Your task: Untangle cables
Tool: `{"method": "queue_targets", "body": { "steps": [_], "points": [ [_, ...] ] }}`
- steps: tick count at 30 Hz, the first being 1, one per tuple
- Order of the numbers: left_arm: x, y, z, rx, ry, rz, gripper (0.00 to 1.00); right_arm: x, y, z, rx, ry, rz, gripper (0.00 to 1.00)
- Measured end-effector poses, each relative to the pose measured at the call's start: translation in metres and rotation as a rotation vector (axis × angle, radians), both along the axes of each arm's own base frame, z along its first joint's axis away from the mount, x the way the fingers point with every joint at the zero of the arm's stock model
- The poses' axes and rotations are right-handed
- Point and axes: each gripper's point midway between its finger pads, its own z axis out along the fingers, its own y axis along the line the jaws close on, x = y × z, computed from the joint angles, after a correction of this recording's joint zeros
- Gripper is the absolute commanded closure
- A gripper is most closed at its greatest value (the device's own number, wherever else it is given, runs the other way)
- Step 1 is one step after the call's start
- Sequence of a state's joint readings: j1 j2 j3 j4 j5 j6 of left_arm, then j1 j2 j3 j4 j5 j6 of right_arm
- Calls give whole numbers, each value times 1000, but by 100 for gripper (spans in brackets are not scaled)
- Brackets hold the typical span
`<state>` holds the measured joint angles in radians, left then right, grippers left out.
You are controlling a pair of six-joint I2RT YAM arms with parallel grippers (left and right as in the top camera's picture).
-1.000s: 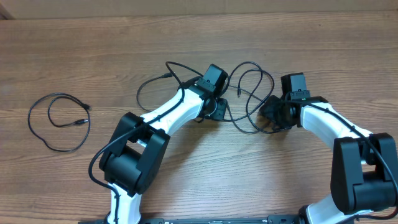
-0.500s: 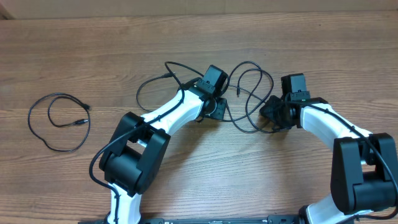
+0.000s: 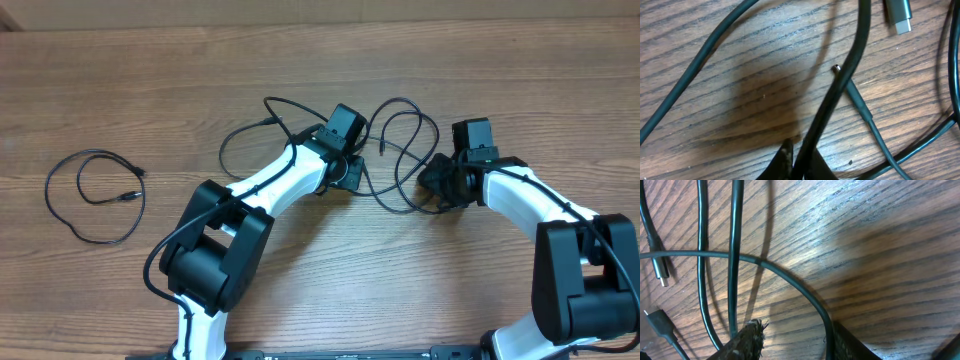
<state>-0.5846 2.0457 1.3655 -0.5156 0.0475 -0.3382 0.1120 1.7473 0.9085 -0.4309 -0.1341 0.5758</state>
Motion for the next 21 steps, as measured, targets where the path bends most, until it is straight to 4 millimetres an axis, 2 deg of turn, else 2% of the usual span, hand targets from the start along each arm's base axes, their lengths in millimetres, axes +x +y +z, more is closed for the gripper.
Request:
{"method": "queue_targets", "body": {
  "steps": [4, 7, 15, 16, 21],
  "points": [
    [0, 0, 0, 0, 0, 0, 93, 1, 0, 0, 1, -3, 0, 59],
    [0, 0, 0, 1, 0, 0, 93, 1, 1, 0, 5, -6, 1, 53],
    [0, 0, 0, 0, 1, 0, 96, 2, 2, 1, 11, -10, 4, 54],
    [0, 0, 0, 0, 1, 0, 96, 2, 2, 1, 11, -9, 4, 56],
    [0, 0, 0, 0, 1, 0, 96, 0, 1, -1, 5, -4, 7, 80]
  ]
}}
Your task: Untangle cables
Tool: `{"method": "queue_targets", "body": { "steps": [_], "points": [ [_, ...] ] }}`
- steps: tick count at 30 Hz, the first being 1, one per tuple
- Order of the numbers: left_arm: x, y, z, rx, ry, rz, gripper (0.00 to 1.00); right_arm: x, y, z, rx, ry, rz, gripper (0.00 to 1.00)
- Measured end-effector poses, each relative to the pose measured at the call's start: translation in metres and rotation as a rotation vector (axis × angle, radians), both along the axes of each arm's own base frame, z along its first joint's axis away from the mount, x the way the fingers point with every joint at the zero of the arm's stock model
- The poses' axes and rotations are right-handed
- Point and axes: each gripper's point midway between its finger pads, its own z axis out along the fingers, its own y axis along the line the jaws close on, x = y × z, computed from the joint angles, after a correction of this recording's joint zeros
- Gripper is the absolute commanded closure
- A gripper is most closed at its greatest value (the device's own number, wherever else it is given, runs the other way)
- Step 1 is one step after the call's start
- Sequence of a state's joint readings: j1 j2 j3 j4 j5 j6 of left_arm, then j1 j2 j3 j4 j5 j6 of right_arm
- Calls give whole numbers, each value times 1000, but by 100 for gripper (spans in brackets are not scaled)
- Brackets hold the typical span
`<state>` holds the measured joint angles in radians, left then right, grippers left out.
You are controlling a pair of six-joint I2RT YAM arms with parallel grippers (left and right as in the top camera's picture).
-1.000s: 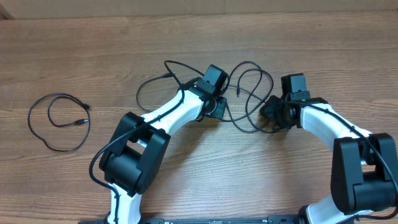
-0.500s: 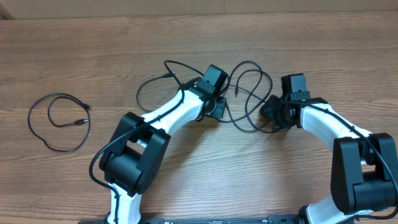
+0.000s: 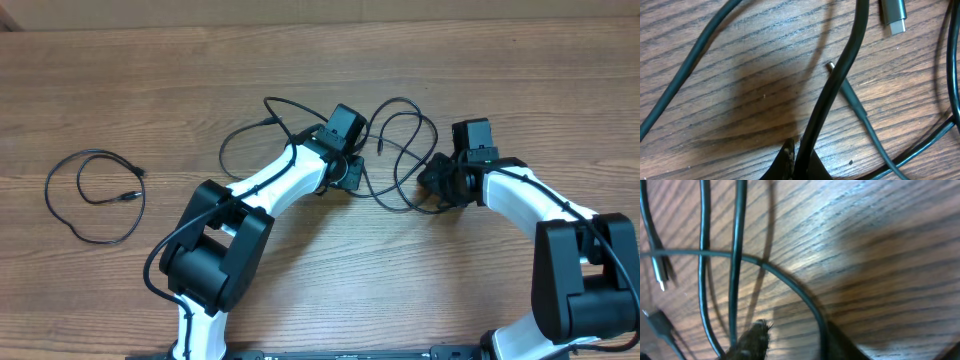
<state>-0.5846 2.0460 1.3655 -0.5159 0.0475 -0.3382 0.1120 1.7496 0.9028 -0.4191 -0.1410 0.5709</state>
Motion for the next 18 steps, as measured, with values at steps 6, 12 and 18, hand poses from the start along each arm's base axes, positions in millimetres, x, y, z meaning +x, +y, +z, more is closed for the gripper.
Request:
{"method": "queue_targets", "body": {
  "steps": [6, 12, 18],
  "points": [
    [-2, 8, -1, 15, 22, 12, 96, -2, 0, -4, 2, 10, -8, 96],
    [8, 16, 32, -19, -36, 38, 96, -2, 0, -5, 2, 11, -8, 96],
    [23, 22, 105, -99, -187, 68, 96, -2, 0, -4, 3, 11, -9, 96]
  ]
}}
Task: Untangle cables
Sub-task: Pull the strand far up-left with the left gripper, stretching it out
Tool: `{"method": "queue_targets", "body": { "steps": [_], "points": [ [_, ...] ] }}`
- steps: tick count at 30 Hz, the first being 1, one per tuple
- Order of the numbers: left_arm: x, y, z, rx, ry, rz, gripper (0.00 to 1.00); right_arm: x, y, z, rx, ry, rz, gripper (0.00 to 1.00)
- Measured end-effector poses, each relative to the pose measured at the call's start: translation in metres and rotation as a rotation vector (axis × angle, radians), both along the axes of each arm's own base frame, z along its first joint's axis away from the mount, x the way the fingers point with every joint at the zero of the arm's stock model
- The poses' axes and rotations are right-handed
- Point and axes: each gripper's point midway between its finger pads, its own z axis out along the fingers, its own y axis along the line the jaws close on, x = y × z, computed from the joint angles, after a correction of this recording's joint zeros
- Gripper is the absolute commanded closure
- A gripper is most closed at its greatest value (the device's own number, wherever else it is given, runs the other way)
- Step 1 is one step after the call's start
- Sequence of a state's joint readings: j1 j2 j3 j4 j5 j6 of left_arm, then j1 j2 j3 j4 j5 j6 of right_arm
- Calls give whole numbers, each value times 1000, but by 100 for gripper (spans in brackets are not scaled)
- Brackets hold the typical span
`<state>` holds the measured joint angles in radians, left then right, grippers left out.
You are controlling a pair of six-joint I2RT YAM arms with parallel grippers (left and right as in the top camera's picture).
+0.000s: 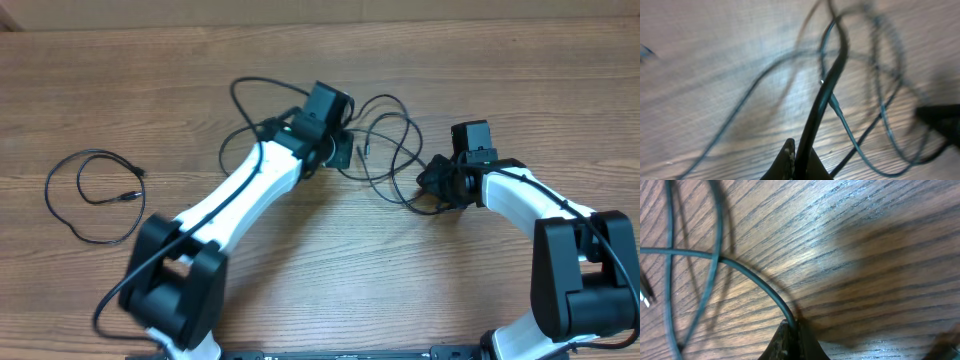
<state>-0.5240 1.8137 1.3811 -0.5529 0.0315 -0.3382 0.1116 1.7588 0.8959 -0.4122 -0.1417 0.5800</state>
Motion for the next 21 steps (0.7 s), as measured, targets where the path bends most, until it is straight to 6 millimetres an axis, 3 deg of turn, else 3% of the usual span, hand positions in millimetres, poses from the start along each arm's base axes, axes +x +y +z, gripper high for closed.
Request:
{"method": "queue_targets", "body": {
  "steps": [4, 7, 13, 21],
  "points": [
    [6, 11, 35, -29, -76, 29, 96, 0, 0, 0, 0, 0, 0, 96],
    [11, 21, 46, -22, -109, 60, 96, 0, 0, 0, 0, 0, 0, 96],
    [14, 34, 44, 6, -109, 95, 96, 0, 0, 0, 0, 0, 1, 96],
    [16, 35, 46, 5, -117, 98, 96, 0, 0, 0, 0, -1, 1, 96]
  ]
}}
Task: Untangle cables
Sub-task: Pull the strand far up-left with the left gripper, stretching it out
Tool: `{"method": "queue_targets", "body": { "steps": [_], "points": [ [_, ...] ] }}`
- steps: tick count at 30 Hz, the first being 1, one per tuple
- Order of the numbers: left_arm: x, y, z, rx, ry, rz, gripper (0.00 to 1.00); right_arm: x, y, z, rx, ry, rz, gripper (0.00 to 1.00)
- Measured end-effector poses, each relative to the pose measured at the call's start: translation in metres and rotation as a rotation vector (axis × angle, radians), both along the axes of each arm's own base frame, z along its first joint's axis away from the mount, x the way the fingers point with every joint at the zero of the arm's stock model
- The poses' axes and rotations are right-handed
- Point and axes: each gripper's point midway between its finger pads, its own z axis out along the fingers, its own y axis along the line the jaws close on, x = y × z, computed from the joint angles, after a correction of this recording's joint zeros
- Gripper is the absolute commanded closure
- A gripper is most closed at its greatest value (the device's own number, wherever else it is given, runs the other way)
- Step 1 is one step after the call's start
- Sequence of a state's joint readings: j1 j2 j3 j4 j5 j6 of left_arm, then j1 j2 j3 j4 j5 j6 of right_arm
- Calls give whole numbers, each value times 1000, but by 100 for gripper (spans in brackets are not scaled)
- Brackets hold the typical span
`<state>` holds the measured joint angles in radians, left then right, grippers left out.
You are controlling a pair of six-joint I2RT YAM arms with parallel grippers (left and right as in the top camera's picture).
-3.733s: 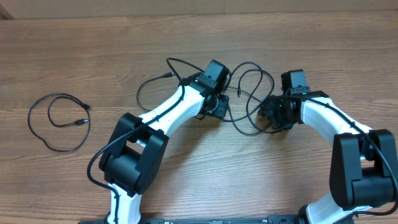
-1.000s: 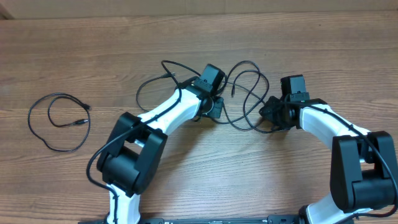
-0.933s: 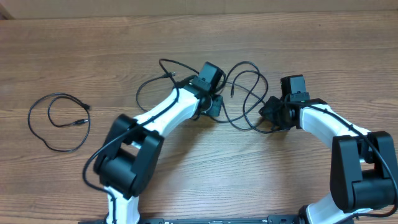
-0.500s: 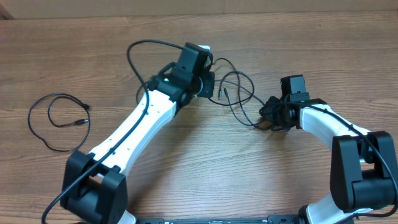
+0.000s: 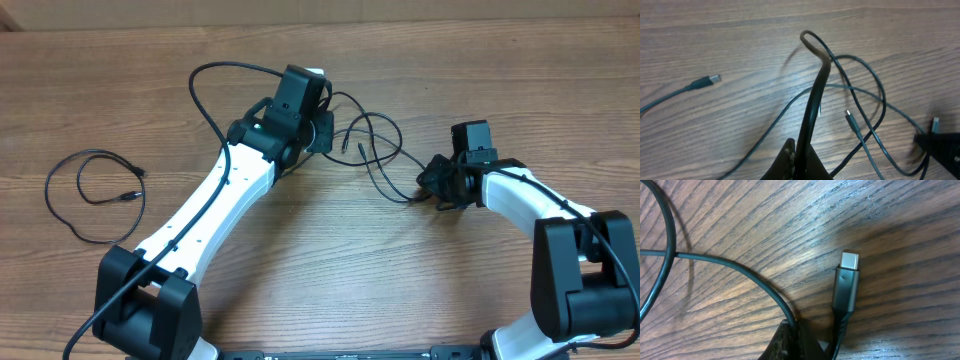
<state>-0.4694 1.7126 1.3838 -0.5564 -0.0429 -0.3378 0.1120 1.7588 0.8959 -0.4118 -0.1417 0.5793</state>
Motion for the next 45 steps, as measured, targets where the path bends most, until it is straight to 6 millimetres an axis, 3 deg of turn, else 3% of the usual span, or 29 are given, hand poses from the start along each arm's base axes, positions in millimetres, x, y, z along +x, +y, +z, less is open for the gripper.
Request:
{"method": "queue_targets", "body": {
  "steps": [6, 11, 15, 26, 38, 45],
  "points": [
    [8, 1, 7, -22, -30, 16, 96, 0, 0, 0, 1, -2, 0, 96],
    [22, 16, 27, -71, -60, 92, 96, 1, 0, 0, 0, -3, -1, 96],
    [30, 34, 61, -120, -125, 151, 96, 2, 0, 1, 1, -7, 0, 96],
    [32, 91, 198, -284, -432, 285, 96, 3, 3, 1, 14, -13, 4, 96],
    [28, 136, 287, -359, -737, 381, 96, 3, 3, 0, 17, -14, 6, 96],
    [20, 150, 336, -391, -923, 413, 96, 4, 3, 1, 17, -17, 7, 96]
  ]
}}
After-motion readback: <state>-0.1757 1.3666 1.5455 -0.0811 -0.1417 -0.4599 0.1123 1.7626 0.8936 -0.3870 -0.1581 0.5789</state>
